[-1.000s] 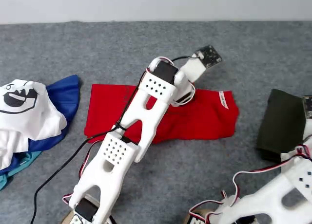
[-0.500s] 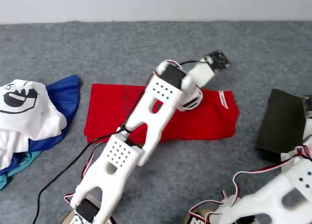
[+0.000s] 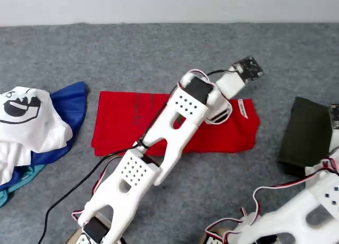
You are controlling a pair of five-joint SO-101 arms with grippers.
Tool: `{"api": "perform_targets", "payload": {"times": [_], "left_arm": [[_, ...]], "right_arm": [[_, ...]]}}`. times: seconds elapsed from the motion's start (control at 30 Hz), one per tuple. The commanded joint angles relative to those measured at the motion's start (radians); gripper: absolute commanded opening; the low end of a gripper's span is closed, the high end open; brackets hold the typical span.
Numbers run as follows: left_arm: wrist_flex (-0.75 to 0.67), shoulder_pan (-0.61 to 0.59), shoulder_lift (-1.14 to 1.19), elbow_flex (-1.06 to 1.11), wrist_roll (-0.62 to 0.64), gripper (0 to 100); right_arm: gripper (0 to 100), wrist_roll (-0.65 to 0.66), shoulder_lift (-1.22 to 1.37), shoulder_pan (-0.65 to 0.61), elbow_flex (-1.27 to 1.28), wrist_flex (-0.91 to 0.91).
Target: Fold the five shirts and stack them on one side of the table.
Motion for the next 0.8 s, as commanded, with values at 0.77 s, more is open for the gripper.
{"api": "perform_targets", "payload": {"times": [0.77], "left_arm": [[0.120,0.196,-0.384,0.587,-0.054,11]], "right_arm": [[0.9,0.008,-0.008,0.008,0.014,0.025]]}}
